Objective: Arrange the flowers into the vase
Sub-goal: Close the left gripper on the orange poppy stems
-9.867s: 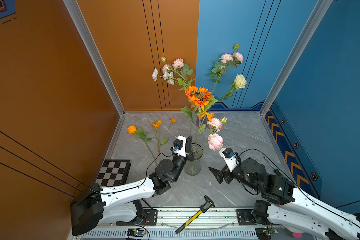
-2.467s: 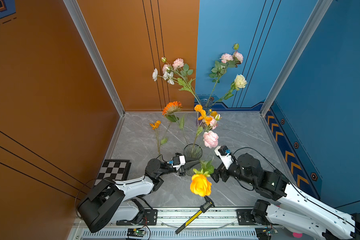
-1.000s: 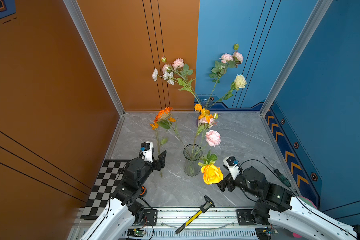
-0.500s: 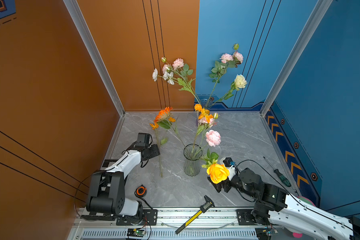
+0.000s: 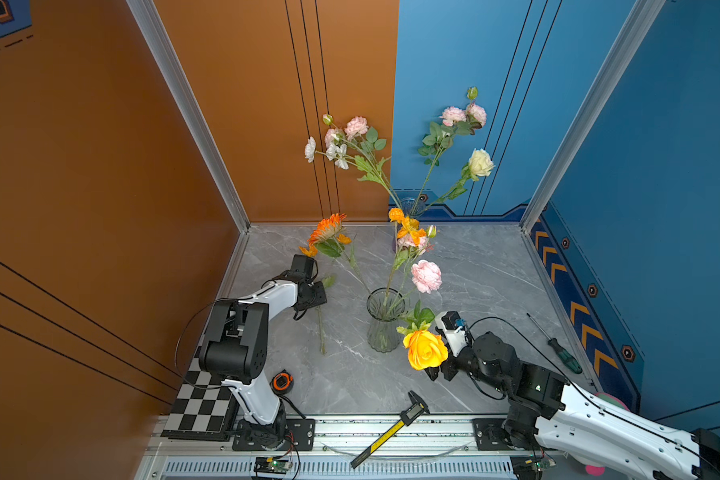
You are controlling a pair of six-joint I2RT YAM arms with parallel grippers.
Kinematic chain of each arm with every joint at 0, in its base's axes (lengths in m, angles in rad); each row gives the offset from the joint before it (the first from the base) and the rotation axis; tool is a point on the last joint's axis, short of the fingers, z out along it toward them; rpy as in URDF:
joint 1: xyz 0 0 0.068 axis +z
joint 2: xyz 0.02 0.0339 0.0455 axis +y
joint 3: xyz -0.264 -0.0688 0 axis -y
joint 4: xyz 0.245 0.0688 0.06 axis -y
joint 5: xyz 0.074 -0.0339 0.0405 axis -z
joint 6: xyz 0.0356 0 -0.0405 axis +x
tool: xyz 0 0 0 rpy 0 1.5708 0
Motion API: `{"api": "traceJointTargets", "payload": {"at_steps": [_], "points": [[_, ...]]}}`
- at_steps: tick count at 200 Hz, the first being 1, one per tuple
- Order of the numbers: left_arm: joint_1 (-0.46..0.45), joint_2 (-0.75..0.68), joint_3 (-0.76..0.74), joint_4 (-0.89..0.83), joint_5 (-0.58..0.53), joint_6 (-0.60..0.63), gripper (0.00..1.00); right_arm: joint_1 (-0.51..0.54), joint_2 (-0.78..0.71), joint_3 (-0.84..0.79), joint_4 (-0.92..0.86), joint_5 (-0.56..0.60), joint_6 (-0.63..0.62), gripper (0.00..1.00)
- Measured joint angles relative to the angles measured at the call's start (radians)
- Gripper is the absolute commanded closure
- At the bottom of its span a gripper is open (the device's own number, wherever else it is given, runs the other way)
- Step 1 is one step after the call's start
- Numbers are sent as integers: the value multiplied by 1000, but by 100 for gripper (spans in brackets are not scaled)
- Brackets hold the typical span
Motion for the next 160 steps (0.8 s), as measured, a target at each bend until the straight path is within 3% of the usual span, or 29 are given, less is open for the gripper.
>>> {"api": "traceJointTargets", "payload": {"at_steps": [42,69,111,160], "points": [[-38,46,63,-29,-92,20,56,-24,0,0,5,-23,0,0],[-45,71,77,-42,-107,27,63,-30,-8,0,4,-27,0,0],[-45,98,101,-45,-114,26,65,-40,-34,0,3,-27,0,0],[-40,113,115,-44,-116,22,87,-44,-42,0,0,-28,0,0]]}}
